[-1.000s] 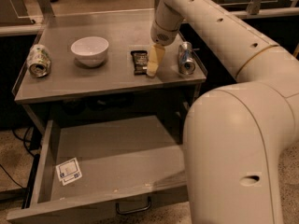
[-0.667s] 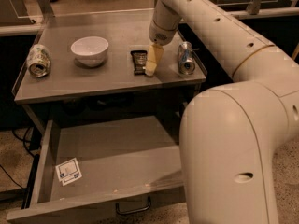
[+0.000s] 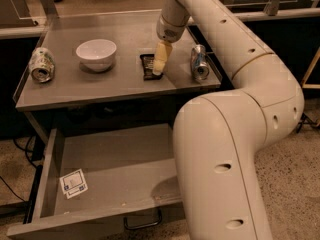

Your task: Place rxbar chocolate into top drawer

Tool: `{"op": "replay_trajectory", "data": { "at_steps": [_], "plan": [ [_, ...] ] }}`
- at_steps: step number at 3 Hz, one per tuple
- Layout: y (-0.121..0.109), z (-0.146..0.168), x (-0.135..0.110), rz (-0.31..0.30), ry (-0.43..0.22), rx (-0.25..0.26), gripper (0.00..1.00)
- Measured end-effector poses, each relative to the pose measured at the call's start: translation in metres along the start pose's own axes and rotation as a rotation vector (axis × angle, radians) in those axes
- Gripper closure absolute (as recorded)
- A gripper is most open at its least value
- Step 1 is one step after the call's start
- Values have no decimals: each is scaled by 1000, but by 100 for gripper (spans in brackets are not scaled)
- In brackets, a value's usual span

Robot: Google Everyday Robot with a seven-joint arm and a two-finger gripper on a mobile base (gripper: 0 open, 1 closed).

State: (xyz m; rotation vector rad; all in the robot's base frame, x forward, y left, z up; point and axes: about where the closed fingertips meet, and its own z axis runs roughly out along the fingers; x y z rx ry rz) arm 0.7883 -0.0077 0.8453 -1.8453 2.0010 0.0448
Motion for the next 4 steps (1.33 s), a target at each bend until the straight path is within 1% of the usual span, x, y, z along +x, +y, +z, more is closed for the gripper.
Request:
{"op": "replay_trajectory", "data": {
  "at_steps": [1, 3, 4],
  "plan": [
    [3, 7, -2, 2, -6, -10, 0],
    [16, 33, -15, 1, -43, -61, 0],
    [16, 33, -15, 1, -43, -61, 26]
  ]
}}
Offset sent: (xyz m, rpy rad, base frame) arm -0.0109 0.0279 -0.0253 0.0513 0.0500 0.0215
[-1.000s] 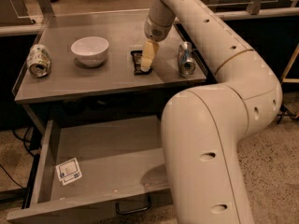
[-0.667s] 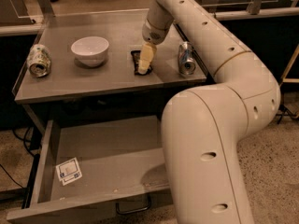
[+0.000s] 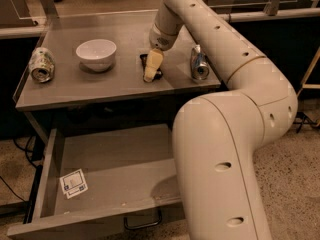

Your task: Place rxbar chocolate into top drawer

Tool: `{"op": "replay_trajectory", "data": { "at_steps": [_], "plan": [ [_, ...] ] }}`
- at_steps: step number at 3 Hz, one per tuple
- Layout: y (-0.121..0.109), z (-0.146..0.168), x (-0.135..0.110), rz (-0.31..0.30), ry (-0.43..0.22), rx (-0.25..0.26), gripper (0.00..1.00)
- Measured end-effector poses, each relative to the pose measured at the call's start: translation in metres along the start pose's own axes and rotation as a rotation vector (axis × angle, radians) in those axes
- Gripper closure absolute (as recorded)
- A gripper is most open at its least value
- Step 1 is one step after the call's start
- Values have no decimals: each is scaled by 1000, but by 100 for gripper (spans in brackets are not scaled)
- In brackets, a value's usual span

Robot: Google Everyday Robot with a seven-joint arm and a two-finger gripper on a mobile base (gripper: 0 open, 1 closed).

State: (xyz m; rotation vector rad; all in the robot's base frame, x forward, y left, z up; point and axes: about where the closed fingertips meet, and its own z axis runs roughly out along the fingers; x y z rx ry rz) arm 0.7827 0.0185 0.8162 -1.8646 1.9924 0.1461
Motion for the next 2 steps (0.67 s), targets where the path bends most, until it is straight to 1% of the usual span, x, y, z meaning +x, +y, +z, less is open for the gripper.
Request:
{"op": "replay_trajectory", "data": {
  "at_steps": [2],
  "plan": [
    [0, 0, 0, 0, 0, 0, 73]
  ]
}}
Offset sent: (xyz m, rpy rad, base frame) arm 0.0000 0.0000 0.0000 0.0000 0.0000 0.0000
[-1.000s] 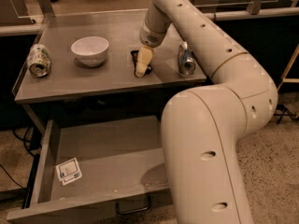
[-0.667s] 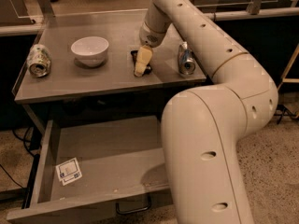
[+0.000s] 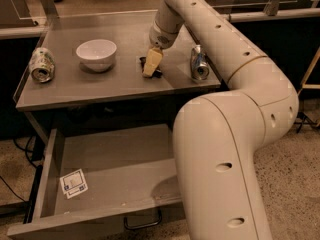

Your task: Place rxbar chocolate into top drawer

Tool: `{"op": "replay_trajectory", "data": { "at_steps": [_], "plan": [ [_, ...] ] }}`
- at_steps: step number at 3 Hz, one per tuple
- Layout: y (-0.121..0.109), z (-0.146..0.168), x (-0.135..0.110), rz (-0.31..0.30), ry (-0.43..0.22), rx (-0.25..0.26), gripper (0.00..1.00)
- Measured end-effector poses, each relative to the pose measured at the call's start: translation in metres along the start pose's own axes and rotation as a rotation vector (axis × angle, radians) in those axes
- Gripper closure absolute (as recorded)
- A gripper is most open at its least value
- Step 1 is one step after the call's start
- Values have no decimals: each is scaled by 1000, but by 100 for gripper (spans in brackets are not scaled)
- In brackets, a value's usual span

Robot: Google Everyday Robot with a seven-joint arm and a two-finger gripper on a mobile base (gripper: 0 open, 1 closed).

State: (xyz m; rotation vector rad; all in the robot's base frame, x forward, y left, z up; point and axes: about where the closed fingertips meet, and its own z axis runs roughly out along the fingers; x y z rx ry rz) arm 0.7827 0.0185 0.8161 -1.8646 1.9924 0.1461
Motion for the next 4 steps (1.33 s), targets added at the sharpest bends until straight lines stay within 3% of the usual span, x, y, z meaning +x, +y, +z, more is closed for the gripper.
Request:
{"op": "replay_trajectory", "data": {
  "at_steps": [1, 2, 3, 4],
  "plan": [
    [0, 0, 0, 0, 0, 0, 100],
    [-2, -8, -3, 0, 0, 0, 100],
    [-3, -42, -8, 32, -33, 47, 100],
    [-1, -37, -5, 49, -32, 33, 100]
  ]
}}
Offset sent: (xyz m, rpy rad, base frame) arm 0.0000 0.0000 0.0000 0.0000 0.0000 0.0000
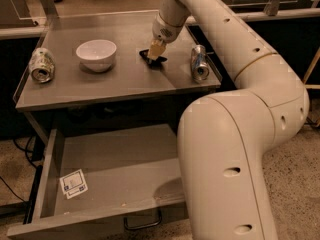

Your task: Place rxbar chocolate into top drawer

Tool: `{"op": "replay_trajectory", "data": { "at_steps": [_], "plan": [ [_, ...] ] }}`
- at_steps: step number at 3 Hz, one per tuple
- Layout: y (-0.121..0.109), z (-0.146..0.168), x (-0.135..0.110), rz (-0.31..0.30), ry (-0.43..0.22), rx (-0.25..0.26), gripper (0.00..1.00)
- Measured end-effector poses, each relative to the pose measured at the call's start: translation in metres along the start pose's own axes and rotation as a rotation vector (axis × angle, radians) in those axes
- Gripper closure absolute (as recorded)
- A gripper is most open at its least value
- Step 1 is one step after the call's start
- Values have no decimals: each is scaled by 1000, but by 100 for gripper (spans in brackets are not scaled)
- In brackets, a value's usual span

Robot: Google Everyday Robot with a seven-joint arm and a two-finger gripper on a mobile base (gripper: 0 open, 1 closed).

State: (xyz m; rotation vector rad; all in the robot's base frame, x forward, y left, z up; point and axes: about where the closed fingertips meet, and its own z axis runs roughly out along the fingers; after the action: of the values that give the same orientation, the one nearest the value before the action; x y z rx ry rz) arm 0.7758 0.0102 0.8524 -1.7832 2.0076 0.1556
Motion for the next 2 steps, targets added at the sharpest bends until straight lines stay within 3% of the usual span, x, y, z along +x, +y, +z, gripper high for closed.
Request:
{"op": "replay_trajectory", "data": {
  "at_steps": [1, 2],
  "plan": [
    [0, -2, -1, -3, -2, 4, 100],
    [7, -39, -21, -51, -28, 69, 100]
  ]
}}
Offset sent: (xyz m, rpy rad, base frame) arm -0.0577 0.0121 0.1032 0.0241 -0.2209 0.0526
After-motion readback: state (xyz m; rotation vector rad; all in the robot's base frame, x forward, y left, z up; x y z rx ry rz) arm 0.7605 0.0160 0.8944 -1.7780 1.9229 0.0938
